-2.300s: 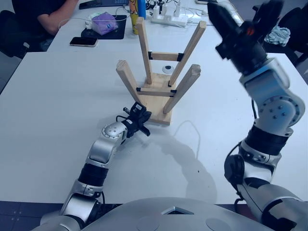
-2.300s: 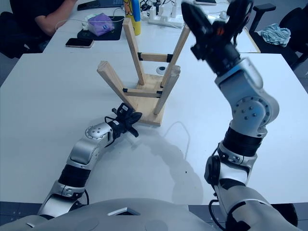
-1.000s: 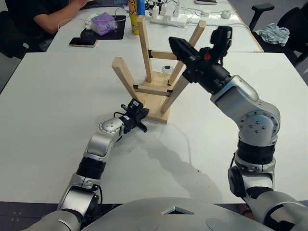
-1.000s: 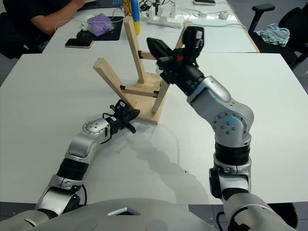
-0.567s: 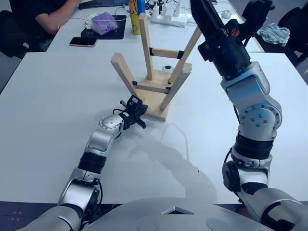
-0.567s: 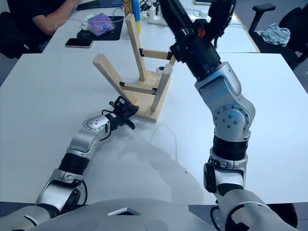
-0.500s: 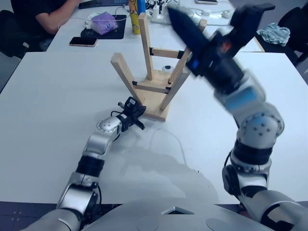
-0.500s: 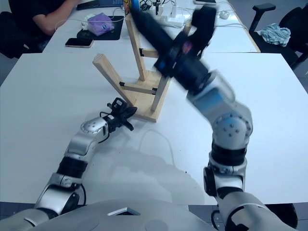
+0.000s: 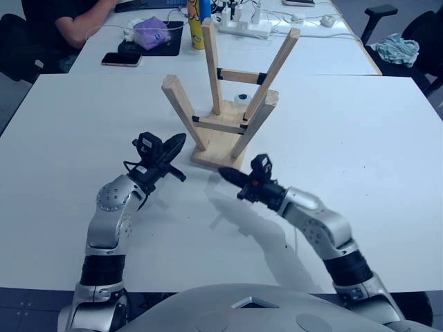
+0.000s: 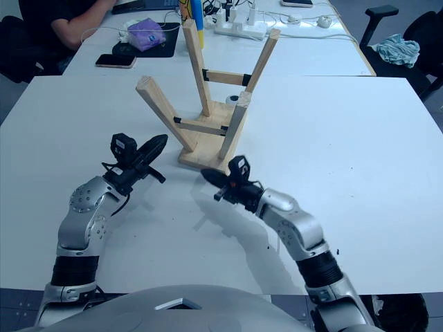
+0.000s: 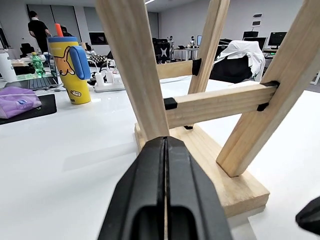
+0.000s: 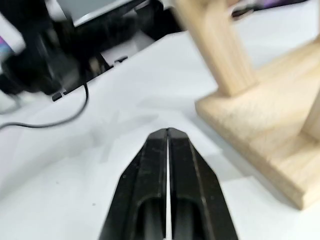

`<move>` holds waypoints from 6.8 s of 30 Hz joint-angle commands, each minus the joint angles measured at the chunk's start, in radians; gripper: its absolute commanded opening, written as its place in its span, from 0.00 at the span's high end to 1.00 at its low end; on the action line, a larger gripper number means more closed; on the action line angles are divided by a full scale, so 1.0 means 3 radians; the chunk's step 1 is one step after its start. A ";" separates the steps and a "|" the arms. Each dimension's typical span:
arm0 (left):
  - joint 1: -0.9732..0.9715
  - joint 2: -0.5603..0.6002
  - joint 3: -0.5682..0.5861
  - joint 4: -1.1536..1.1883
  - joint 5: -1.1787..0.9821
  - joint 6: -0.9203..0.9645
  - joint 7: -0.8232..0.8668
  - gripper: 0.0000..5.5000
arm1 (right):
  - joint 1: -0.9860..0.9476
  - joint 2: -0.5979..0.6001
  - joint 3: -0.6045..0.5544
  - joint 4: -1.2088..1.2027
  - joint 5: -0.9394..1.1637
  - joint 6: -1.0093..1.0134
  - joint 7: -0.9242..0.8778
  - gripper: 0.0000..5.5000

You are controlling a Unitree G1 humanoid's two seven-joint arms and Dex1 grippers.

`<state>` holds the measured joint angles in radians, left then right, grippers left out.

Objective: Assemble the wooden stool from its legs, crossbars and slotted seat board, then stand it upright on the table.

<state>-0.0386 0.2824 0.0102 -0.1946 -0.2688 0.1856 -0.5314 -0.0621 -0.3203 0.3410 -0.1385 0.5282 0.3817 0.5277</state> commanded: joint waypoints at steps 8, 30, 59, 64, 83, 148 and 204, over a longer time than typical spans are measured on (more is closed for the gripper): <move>-0.0077 -0.0058 -0.0136 0.0105 0.0162 -0.0216 0.0112 1.00 | -0.0084 0.0099 0.0066 0.0864 -0.1075 -0.0687 -0.0040 1.00; 0.0116 -0.0186 -0.0104 0.0147 0.0480 -0.0618 0.0568 1.00 | -0.0208 0.0089 -0.0442 0.1371 -0.1369 -0.0890 -0.0122 1.00; -0.0069 -0.0279 0.0069 0.0348 0.0710 -0.0857 0.1005 1.00 | -0.0935 -0.0004 -0.0914 0.1925 -0.1398 -0.0923 -0.0337 1.00; -0.0088 -0.0275 0.0076 0.0366 0.0690 -0.0859 0.0982 1.00 | -0.0884 0.0051 -0.0945 0.1823 -0.1268 -0.0824 -0.0228 1.00; -0.0158 -0.0227 0.0194 0.0432 0.0576 -0.0865 0.0960 1.00 | -0.0334 0.0252 -0.0634 0.0633 -0.0594 -0.0060 0.0626 1.00; -0.1240 -0.0290 -0.0243 0.0914 0.0574 0.0247 0.0580 1.00 | -0.0613 0.0508 -0.1040 0.0583 -0.1031 -0.0567 -0.0247 1.00; 0.0009 -0.0799 -0.0539 -0.1182 0.0862 0.1136 0.1703 1.00 | -0.0199 0.0590 -0.0953 -0.1448 -0.1389 0.0844 -0.1629 1.00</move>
<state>-0.0374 0.0461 -0.1603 -0.5422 -0.0164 0.4985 -0.0250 -0.1249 -0.1308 0.0828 -0.5918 0.1234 0.6092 0.0429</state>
